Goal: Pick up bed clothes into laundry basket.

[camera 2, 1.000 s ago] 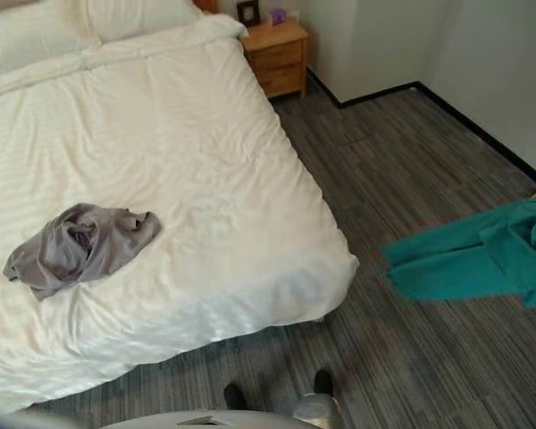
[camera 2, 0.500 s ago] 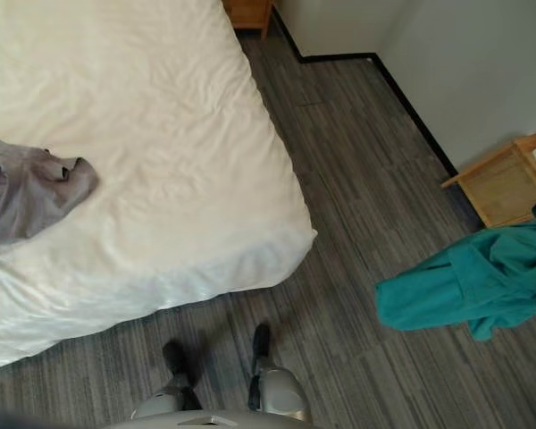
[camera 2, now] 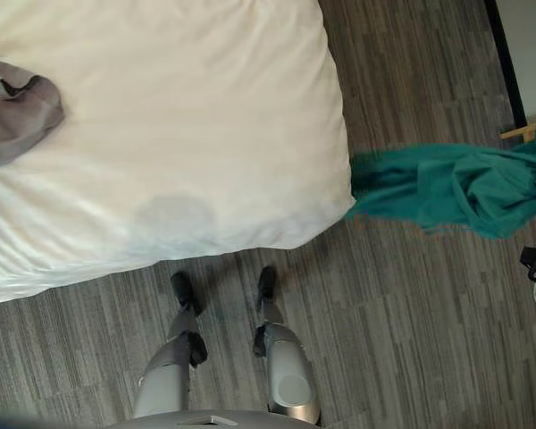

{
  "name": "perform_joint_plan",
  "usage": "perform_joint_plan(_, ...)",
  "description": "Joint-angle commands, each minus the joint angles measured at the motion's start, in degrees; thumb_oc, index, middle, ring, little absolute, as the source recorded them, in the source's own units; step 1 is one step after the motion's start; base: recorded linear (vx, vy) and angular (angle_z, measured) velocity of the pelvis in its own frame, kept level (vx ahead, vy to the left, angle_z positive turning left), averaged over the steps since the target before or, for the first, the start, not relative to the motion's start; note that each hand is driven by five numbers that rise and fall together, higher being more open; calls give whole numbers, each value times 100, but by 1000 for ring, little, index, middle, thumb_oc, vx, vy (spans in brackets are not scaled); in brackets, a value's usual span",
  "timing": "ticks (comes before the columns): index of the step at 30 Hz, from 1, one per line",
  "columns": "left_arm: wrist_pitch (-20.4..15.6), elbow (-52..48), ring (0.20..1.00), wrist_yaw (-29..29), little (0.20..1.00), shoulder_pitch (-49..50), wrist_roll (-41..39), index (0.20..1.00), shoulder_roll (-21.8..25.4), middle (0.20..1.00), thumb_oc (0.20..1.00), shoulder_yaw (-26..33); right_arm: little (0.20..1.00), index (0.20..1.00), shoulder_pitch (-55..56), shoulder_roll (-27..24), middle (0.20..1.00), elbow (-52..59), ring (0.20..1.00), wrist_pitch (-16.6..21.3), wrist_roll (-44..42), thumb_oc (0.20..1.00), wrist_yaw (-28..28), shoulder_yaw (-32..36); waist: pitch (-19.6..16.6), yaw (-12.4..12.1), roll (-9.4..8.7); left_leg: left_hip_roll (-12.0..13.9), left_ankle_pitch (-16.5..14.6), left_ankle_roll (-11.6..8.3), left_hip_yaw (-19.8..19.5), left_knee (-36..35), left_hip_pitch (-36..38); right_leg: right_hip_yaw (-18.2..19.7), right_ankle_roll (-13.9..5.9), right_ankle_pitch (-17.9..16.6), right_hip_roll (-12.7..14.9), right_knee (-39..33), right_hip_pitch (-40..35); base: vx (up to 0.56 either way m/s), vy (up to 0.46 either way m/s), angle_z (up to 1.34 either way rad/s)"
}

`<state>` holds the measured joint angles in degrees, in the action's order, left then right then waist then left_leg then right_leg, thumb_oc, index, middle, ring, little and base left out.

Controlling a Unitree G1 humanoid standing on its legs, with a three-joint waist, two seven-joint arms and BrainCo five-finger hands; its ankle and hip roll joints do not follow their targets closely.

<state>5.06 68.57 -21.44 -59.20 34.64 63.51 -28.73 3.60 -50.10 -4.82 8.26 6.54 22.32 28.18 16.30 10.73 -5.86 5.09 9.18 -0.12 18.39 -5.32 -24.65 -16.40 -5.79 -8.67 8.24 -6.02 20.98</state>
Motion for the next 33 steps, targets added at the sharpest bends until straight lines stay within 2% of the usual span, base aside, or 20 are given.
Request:
perform_joint_plan(1, 108, 633, 200, 250, 200, 360, -120, 200, 285, 200, 200, 148, 200, 200, 49, -433, 200, 100, 200, 230, -299, 200, 77, 744, -428, -196, 111, 487, -558, -832, -169, 32, 716, 301, -921, -102, 686, 102, -385, 76, 30, -4)
perform_joint_plan(3, 59, 437, 200, 180, 200, 324, -206, 200, 542, 200, 200, 125, 200, 200, 122, -664, 200, 236, 200, 254, -284, 200, -59, 754, -563, -245, 186, 438, -621, -832, -123, 32, 1041, 253, -921, -38, 695, 102, -678, 123, 30, -4)
perform_joint_plan(6, 73, -96, 200, -148, 200, 453, -166, 200, 596, 200, 200, 286, 200, 200, 239, -775, 200, 355, 200, 291, -153, 200, -157, 728, -733, -315, 287, 316, -724, -800, -103, 32, 1441, 186, -921, 103, 713, 113, -1111, 133, 28, 5)
perform_joint_plan(8, 100, -2177, 200, -703, 200, 564, -176, 200, 888, 200, 200, 845, 200, 200, 592, -511, 200, 541, 200, 295, 11, 200, -143, 990, -926, -451, 401, 195, -799, -740, -172, 32, 1829, 32, -921, 235, 741, 150, -1613, 159, 7, 33)
perform_joint_plan(9, 78, -2764, 200, -789, 200, 758, -222, 200, 854, 200, 200, 1167, 200, 200, 680, -366, 200, 580, 200, 272, 38, 200, -166, 1047, -979, -490, 400, 165, -817, -725, -187, 32, 1912, 5, -921, 250, 743, 159, -1723, 68, -17, 30)
perform_joint_plan(10, 102, -2840, 200, -771, 200, 865, -210, 200, 856, 200, 200, 1269, 200, 200, 700, -362, 200, 607, 200, 266, 42, 200, -171, 1065, -968, -485, 403, 154, -778, -715, -184, 32, 1907, 1, -921, 217, 753, 150, -1723, 79, -21, 20)
perform_joint_plan(11, -195, -3944, 200, -900, 200, 1266, -645, 200, 528, 200, 200, 2005, 200, 200, 820, -76, 200, 585, 200, 167, 54, 200, -224, 1186, -1084, -586, 374, 125, -823, -707, -242, 32, 2030, -40, -918, 273, 751, 168, -1924, 58, -27, 16)
perform_joint_plan(13, -546, -5017, 200, -968, 200, 2065, -1170, 200, -8, 200, 200, 2961, 200, 200, 852, -22, 200, 556, 200, 96, -20, 200, -275, 1245, -1187, -584, 467, 98, -804, -705, -263, 32, 2116, -102, -909, 283, 743, 174, -2043, 23, -26, 25)
perform_joint_plan(14, -539, -5080, 200, -954, 200, 2165, -1177, 200, -25, 200, 200, 3057, 200, 200, 854, -49, 200, 560, 200, 96, -22, 200, -276, 1246, -1180, -573, 486, 92, -763, -696, -256, 32, 2107, -103, -907, 249, 749, 168, -2035, -103, -3, 19)
perform_joint_plan(15, -1009, -6163, 200, -914, 200, 2642, -1887, 200, -880, 200, 200, 3555, 200, 200, 657, 99, 200, 408, 200, 35, 35, 200, -280, 1067, -1184, -655, 588, 119, -716, -665, -128, 32, 2226, -335, -894, 198, 792, 479, -2006, -104, 5, 0)
perform_joint_plan(17, -990, -6280, 200, -873, 200, 2796, -1896, 200, -918, 200, 200, 3698, 200, 200, 637, 54, 200, 403, 200, 33, 48, 200, -274, 1038, -1176, -652, 625, 122, -711, -660, -101, 32, 2242, -299, -891, 218, 800, 542, -1974, -82, -2, -27)
perform_joint_plan(18, -1160, -6761, 200, -784, 200, 3045, -2197, 200, -1219, 200, 200, 3816, 200, 200, 528, 75, 200, 374, 200, 1, 124, 200, -261, 934, -1138, -719, 676, 176, -692, -649, 62, 32, 2305, -523, -869, 254, 858, 794, -1953, -122, -20, -42)
perform_joint_plan(23, -1534, -7869, 200, -298, 200, 3902, -3239, 200, -2138, 200, 200, 3752, 200, 200, -183, 123, 200, 467, 200, -23, 161, 200, -153, 310, -1130, -973, 757, 432, -568, -597, 709, 32, 2568, -1400, -744, 531, 1129, 1612, -2093, -145, -81, -71)
perform_joint_plan(24, -1558, -8091, 200, -190, 200, 4084, -3408, 200, -2306, 200, 200, 3742, 200, 200, -374, 117, 200, 578, 200, -6, 135, 200, -159, 158, -1147, -1046, 740, 472, -546, -587, 917, 32, 2612, -1631, -750, 453, 1279, 1696, -2177, -192, -228, -151)
perform_joint_plan(25, -1611, -8320, 200, -13, 200, 4328, -3550, 200, -2582, 200, 200, 3512, 200, 200, -645, 180, 200, 792, 200, 92, 9, 200, -173, -27, -1209, -1156, 720, 561, -577, -635, 1122, 68, 2669, -1992, -837, 430, 1501, 1668, -2462, -201, -245, -140)
perform_joint_plan(27, -1605, -8478, 200, 221, 200, 4517, -3668, 200, -2811, 200, 200, 3240, 200, 200, -831, 291, 200, 956, 200, 132, -40, 200, -230, -222, -1268, -1236, 691, 680, -452, -662, 1497, 83, 2681, -2408, -874, 233, 1657, 1610, -2679, -161, -184, -120)
perform_joint_plan(28, -1598, -8493, 200, 243, 200, 4547, -3674, 200, -2820, 200, 200, 3248, 200, 200, -822, 294, 200, 965, 200, 116, -28, 200, -231, -239, -1274, -1259, 691, 679, -441, -672, 1531, 76, 2712, -2390, -874, 203, 1643, 1560, -2700, -109, -153, -127)
perform_joint_plan(29, -1569, -8470, 200, 360, 200, 4560, -3745, 200, -2960, 200, 200, 3033, 200, 200, -925, 349, 200, 1023, 200, 115, -56, 200, -275, -385, -1313, -1282, 680, 761, -362, -701, 1691, 84, 2705, -2529, -878, 196, 1640, 1439, -2806, -167, -245, -126)
perform_joint_plan(31, -1536, -8300, 200, 576, 200, 4435, -4124, 200, -3362, 200, 200, 2377, 200, 200, -1136, 352, 200, 1110, 200, 82, -77, 200, -375, -757, -1345, -1238, 663, 1034, -71, -855, 1895, 116, 2710, -2490, -834, 440, 1347, 1021, -2903, -183, -402, -116)
perform_joint_plan(33, -1494, -8057, 200, 580, 200, 4230, -4324, 200, -3593, 200, 200, 2056, 200, 200, -1372, 199, 200, 1175, 200, 77, 4, 200, -353, -1017, -1342, -1131, 732, 1376, 188, -1032, 2065, 144, 2813, -2370, -720, 680, 1081, 792, -2845, -90, -296, -95)
